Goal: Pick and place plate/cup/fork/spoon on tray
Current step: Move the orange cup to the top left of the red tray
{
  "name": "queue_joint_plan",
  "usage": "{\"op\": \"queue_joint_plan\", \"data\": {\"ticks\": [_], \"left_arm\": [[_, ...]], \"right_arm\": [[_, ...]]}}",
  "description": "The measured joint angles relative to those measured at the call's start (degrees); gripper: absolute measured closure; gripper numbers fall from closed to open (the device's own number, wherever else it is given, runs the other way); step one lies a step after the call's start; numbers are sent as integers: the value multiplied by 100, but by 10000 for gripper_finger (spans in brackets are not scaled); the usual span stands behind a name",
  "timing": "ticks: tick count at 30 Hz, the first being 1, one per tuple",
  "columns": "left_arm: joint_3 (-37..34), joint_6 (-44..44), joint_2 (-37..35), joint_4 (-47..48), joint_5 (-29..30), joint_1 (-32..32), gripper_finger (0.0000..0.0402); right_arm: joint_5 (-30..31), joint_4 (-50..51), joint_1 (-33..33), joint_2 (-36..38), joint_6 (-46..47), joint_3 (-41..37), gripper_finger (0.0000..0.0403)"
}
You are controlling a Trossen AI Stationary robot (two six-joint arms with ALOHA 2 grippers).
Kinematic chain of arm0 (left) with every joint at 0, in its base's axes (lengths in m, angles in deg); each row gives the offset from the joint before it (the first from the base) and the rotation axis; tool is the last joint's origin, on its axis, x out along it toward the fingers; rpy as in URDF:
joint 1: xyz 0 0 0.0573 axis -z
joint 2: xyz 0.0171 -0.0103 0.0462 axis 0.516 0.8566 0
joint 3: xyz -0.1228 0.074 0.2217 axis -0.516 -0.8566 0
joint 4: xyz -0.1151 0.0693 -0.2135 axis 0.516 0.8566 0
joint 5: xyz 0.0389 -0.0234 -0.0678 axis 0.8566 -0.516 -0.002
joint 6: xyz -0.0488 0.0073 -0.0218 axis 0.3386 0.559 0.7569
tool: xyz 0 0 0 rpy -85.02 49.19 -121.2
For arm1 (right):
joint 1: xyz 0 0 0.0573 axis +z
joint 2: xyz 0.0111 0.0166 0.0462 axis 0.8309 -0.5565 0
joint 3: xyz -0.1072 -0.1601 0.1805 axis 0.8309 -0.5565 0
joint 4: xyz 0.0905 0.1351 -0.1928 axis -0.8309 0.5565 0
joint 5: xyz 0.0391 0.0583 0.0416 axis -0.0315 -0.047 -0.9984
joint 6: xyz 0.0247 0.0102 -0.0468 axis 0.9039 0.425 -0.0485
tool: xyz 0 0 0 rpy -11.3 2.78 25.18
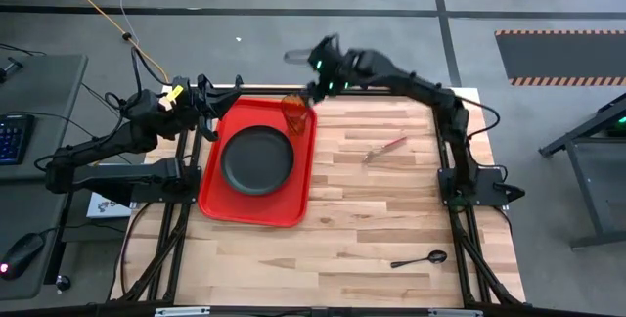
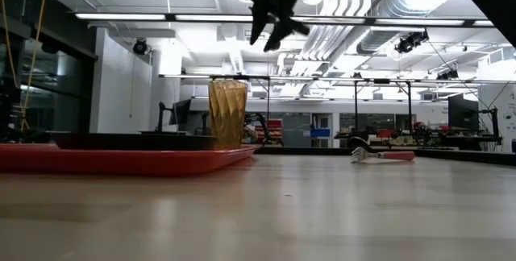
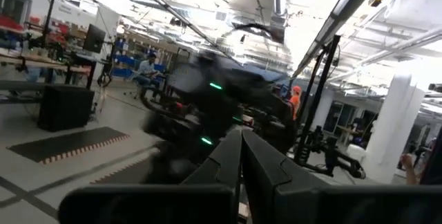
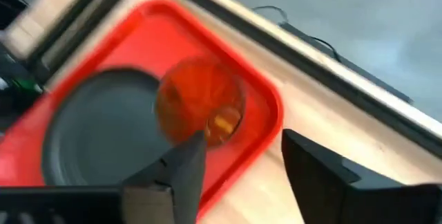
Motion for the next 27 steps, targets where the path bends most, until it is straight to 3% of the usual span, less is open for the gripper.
{"op": "queue_joint_plan", "data": {"ticks": [5, 11, 23, 27], "left_arm": [[0, 224, 0, -3, 62, 0, 398], [0, 858, 0, -8, 460, 0, 398], [0, 1055, 0, -2, 473, 7, 398], [0, 1053, 0, -2, 468, 2, 398]], "right_arm": [[-978, -524, -592, -253, -408, 5, 169], [-1677, -893, -613, -680, -915, -4, 151], [-628, -797, -282, -1063, -1293, -4, 151], [-565, -838, -268, -1145, -1173, 7, 151]]}}
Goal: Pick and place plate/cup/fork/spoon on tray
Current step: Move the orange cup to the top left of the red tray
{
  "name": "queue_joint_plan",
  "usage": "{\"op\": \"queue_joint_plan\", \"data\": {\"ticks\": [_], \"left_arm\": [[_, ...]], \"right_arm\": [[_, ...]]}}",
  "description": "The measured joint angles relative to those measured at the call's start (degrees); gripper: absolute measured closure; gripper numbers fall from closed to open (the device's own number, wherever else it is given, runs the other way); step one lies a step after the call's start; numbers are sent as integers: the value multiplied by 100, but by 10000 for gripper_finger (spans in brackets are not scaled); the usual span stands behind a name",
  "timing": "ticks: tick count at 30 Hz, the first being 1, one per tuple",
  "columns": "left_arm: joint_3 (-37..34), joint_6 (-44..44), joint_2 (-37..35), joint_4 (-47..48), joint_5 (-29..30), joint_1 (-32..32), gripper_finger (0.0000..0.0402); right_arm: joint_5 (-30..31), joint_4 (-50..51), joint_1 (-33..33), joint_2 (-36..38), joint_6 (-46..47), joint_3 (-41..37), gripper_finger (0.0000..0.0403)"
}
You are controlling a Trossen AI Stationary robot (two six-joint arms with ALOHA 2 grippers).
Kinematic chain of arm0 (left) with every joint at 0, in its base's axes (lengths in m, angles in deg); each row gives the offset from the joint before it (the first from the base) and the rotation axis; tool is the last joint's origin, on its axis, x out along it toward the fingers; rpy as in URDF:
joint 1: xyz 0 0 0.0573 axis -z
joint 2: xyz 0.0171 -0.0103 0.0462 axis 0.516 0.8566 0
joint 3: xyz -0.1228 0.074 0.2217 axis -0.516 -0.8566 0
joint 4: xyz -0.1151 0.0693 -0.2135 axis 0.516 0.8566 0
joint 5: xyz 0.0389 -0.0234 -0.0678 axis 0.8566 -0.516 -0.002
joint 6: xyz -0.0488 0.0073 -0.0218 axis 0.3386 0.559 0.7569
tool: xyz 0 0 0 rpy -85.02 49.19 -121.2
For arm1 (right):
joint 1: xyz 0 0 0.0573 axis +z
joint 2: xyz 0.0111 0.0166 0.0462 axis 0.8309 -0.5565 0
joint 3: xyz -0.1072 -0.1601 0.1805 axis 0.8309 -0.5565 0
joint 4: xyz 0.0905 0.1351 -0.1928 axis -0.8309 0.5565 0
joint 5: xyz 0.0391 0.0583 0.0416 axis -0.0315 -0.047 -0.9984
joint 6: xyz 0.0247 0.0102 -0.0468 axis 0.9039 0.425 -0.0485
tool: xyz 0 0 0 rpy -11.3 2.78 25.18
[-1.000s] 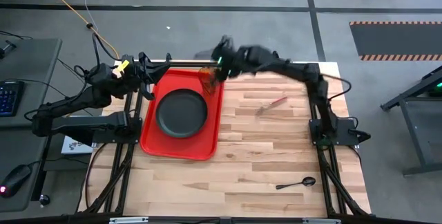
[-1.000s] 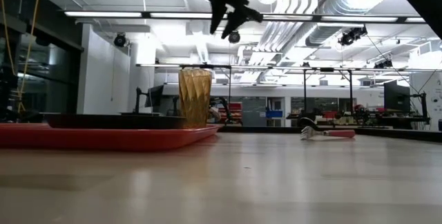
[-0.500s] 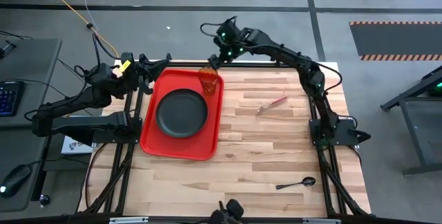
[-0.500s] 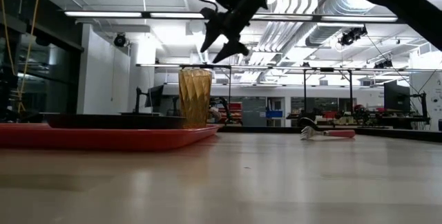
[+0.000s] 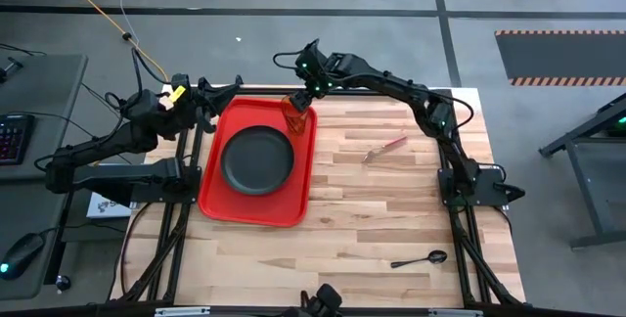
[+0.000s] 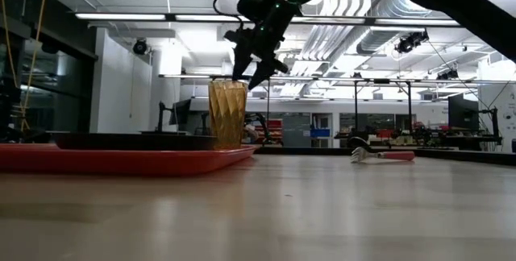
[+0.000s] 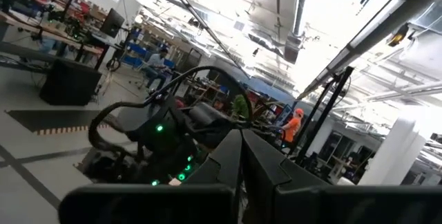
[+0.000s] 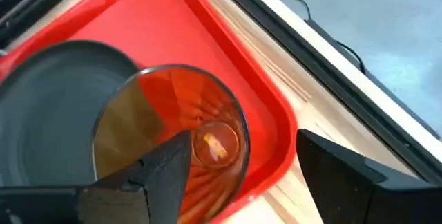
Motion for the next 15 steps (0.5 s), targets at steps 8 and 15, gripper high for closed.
{"op": "queue_joint_plan", "data": {"ticks": [8, 15], "left_arm": [[0, -2, 0, -2, 0, 0, 399], [-2, 274, -98, -354, -2, 0, 399]], "right_arm": [[-57, 80, 22, -340, 291, -7, 166], [103, -563, 74, -342, 399, -11, 341]]}}
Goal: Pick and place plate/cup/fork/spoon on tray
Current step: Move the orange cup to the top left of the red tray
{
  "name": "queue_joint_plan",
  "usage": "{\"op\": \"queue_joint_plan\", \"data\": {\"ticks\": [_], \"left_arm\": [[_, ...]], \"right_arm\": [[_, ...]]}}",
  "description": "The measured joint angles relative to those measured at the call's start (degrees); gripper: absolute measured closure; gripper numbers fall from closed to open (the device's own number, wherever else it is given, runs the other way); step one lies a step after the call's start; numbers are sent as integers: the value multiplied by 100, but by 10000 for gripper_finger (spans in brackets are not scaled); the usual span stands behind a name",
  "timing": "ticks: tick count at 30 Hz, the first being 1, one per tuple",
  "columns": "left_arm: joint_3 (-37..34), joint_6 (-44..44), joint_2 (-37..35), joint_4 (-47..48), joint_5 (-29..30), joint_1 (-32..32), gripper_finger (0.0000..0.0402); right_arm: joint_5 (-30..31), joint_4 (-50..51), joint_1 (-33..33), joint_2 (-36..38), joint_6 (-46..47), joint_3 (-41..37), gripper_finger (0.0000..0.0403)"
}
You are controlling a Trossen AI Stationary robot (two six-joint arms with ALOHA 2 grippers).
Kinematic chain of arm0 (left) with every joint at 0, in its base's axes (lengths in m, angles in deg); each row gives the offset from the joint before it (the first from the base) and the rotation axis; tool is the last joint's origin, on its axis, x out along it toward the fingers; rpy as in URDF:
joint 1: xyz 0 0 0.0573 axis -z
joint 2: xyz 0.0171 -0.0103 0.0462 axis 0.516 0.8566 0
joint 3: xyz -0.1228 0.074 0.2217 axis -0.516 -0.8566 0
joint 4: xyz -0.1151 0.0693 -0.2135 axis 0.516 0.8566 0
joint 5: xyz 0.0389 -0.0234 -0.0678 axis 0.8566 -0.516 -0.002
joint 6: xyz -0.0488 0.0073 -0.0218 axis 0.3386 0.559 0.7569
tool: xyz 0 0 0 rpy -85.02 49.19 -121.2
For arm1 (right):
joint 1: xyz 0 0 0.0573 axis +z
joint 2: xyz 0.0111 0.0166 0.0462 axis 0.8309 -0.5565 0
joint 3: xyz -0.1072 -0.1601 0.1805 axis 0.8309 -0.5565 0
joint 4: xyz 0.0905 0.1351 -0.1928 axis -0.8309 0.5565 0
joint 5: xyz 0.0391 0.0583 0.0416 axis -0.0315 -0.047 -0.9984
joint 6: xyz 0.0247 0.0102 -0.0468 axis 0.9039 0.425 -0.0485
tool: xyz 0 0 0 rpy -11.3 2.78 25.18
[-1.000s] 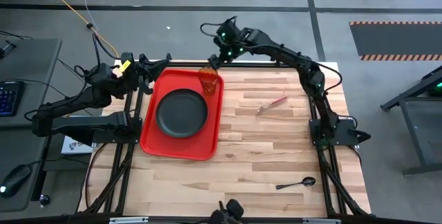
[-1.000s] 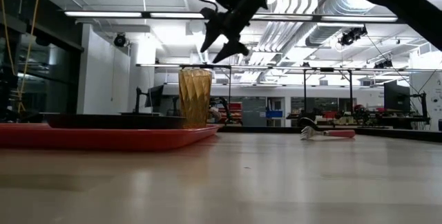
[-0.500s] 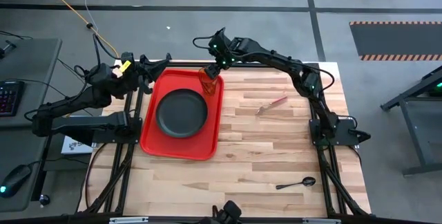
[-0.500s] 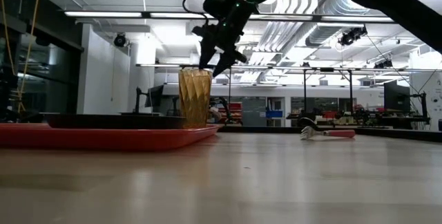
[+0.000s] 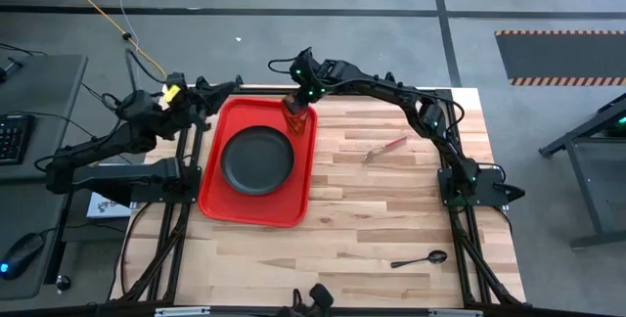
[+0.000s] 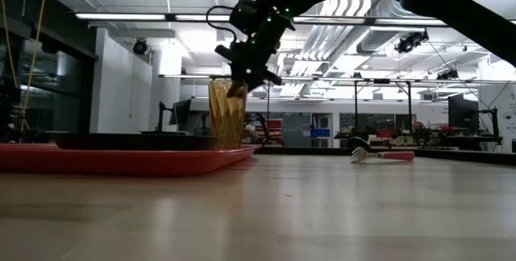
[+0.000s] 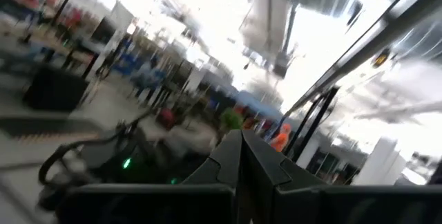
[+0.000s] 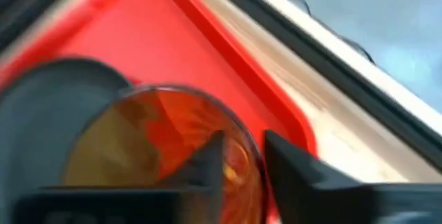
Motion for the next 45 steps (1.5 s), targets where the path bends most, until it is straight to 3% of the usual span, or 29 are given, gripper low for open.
{"op": "queue_joint_plan", "data": {"ticks": [2, 9, 23, 27, 32, 45], "left_arm": [[0, 9, -70, -265, 0, 0, 398], [0, 10, -325, -731, 0, 2, 398], [0, -172, -278, -715, 22, 0, 398], [0, -142, -228, -717, 22, 0, 398], [0, -139, -219, -717, 22, 0, 398], [0, -138, -219, -714, 26, 0, 399]], "right_arm": [[-74, -397, 18, 0, 44, 0, 384], [-328, -1825, 55, -35, 636, 0, 397], [-43, -3161, 237, -623, 1345, 54, 401], [171, -3053, 363, -881, 1335, 445, 401], [888, -2810, 442, -1059, 1137, 648, 402], [994, -2533, 409, -1078, 1050, 487, 394]]}}
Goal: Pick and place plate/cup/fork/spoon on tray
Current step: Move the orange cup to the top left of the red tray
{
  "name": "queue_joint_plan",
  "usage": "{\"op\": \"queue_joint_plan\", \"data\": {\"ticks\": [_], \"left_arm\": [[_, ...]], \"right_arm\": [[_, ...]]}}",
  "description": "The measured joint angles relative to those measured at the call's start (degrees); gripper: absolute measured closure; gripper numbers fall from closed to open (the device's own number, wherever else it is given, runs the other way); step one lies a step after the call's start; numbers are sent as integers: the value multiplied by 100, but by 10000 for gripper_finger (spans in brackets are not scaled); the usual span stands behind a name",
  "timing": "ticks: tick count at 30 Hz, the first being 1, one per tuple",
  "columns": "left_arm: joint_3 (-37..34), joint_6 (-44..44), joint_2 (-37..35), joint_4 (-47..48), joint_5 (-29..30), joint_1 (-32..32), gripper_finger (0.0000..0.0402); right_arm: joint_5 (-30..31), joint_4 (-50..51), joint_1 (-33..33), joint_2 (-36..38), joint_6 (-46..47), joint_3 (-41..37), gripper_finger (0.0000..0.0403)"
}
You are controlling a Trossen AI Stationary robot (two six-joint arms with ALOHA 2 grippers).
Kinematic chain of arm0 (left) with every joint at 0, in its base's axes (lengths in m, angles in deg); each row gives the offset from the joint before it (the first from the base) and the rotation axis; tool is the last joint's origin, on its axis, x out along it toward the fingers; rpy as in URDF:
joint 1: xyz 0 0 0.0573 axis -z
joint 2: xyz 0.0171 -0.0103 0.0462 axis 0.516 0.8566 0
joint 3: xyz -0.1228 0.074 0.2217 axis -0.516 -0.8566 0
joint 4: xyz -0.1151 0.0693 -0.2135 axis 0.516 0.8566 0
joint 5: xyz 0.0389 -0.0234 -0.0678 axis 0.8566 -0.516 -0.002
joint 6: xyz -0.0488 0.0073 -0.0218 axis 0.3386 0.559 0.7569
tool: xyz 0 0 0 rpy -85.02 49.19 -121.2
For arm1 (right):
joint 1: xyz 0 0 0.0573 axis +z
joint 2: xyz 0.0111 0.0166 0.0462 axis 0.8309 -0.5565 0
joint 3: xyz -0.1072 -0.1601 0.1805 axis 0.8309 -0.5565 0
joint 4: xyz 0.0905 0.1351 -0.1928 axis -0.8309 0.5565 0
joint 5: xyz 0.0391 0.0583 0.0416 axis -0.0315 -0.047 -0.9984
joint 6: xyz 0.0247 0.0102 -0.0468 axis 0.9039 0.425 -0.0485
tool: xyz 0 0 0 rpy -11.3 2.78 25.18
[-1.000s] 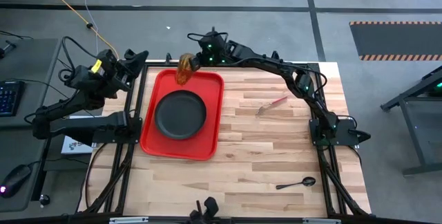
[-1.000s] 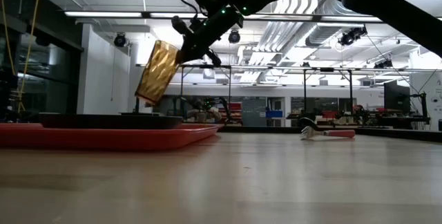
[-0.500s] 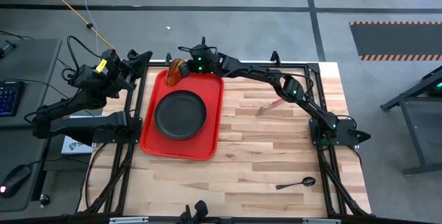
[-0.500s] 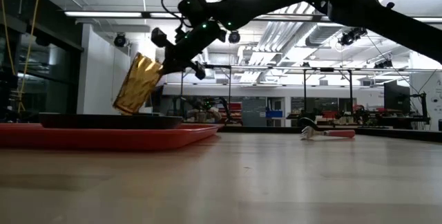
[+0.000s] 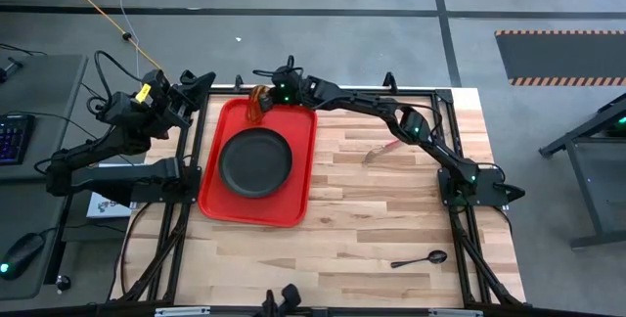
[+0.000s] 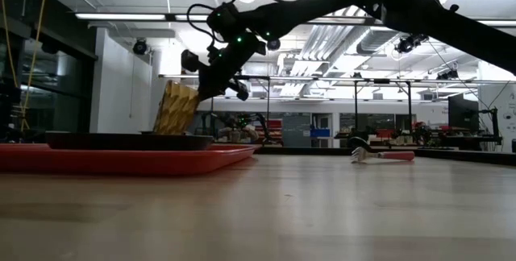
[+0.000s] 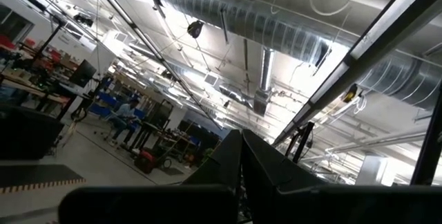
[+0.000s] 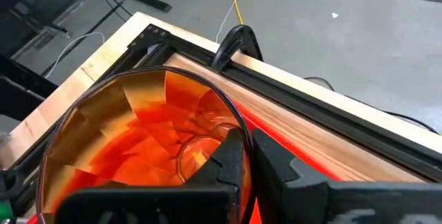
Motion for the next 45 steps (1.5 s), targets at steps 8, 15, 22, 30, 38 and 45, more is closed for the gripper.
{"op": "queue_joint_plan", "data": {"ticks": [8, 15, 22, 30, 38, 45], "left_arm": [[0, -1, 0, 0, -2, 0, 399], [0, -1, 0, 2, -2, 0, 398], [0, -34, 0, 15, -2, 0, 398], [0, -187, 0, 22, -2, 0, 399], [0, -507, 73, 59, -2, 0, 398], [538, -435, 720, 1653, 480, -128, 401]], "right_arm": [[-177, -244, 7, 0, 215, -5, 347], [-247, -465, 4, 0, 256, -6, 303], [-438, -764, 4, 0, 450, -8, 243], [-456, -769, -25, 0, 306, 1, 209], [-992, 156, -398, 481, -549, 99, 208], [-992, 1453, -771, 1171, -1504, 97, 208]]}}
